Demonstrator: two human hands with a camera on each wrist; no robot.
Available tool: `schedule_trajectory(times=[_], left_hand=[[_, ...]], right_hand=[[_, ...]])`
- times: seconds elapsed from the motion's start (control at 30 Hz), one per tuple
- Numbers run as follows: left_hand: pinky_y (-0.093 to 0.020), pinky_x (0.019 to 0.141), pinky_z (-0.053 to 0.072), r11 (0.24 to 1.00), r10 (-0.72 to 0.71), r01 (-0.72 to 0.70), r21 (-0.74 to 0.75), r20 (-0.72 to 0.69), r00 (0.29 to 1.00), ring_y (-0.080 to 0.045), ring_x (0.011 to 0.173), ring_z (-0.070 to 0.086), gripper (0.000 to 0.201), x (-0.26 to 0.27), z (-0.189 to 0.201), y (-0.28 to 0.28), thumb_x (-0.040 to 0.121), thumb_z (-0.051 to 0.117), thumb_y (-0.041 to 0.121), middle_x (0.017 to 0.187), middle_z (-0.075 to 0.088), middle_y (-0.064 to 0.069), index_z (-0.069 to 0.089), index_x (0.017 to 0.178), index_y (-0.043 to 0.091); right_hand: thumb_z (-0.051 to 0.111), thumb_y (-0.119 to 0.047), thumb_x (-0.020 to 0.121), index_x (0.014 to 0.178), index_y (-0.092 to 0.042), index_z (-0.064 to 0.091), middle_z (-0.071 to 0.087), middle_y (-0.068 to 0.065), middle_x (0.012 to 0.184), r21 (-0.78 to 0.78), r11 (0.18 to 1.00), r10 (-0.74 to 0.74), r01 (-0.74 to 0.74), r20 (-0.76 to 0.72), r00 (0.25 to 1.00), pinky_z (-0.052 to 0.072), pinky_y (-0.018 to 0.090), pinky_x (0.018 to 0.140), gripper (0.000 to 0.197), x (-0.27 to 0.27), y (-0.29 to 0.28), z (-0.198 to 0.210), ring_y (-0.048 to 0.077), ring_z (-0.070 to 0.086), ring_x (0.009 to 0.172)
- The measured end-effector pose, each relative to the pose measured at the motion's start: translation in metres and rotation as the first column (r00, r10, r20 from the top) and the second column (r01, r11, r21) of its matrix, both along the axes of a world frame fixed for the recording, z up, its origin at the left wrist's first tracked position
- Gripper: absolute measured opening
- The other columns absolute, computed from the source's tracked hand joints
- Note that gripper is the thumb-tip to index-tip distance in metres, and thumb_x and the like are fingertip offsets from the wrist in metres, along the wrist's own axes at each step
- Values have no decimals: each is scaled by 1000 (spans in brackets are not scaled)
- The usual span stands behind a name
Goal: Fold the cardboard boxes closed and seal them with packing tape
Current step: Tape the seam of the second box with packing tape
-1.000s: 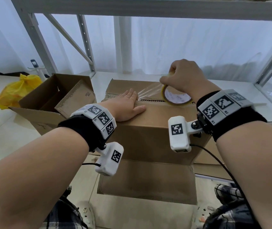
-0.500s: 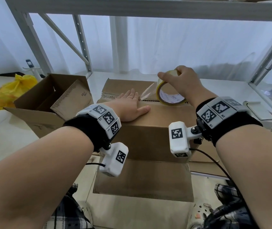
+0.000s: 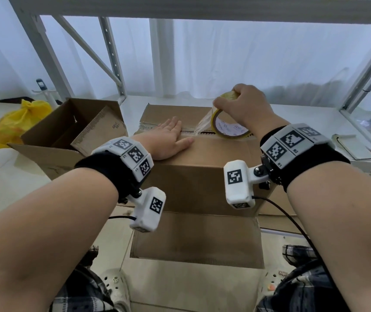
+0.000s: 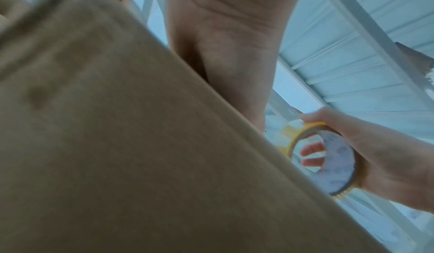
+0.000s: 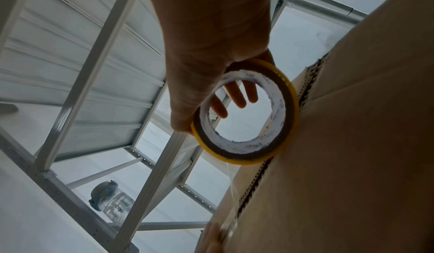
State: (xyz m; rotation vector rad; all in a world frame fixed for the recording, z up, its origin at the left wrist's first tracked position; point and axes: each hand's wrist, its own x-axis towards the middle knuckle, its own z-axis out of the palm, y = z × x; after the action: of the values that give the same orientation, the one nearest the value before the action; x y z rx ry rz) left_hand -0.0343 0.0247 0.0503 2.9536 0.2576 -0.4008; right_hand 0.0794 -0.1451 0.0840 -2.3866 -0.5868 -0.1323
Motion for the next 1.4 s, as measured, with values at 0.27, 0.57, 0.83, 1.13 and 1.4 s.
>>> schedule_trajectory(times=[0.27,0.57,0.83,1.13,1.4], left_hand=[[-32,117,-2,974,223,-224,43,36,974,-18,147,-8,87,-18,-3,30,92,20,67,159,-9,-8,-4,151,8],[-33,118,-5,994,82,-83,64,27,996,-19,147,-7,85,5,-1,-13,93,17,66,159,-10,-10,-5,151,8],[-32,117,-4,999,-23,22,31,28,999,-19,147,-7,86,18,-1,-33,93,20,65,159,-10,-10,-5,151,7],[-32,118,-3,997,61,-62,38,35,998,-17,147,-7,82,7,1,2,94,21,62,159,-10,-7,-4,152,9],[-33,118,-5,1000,1,-2,13,91,996,-12,146,-8,77,6,-6,11,95,22,61,160,-9,-1,-2,153,15]], right_hand=[[61,-65,77,96,-17,52,54,0,91,82,997,-4,7,-36,999,37,31,73,52,-1,-7,-2,20,50,89],[69,-57,78,102,-14,46,51,3,100,164,986,4,10,-85,996,39,26,71,55,1,-36,-21,19,51,92],[57,-51,88,117,-22,57,59,2,118,146,983,-63,116,-329,942,40,37,102,41,11,-54,-27,20,53,110],[68,-50,78,111,-19,55,61,3,111,191,979,8,68,-369,929,48,38,92,47,2,-14,-29,19,58,100],[63,-63,68,143,-39,32,22,0,154,243,943,195,-227,150,969,13,45,118,84,-24,23,-13,19,16,144]])
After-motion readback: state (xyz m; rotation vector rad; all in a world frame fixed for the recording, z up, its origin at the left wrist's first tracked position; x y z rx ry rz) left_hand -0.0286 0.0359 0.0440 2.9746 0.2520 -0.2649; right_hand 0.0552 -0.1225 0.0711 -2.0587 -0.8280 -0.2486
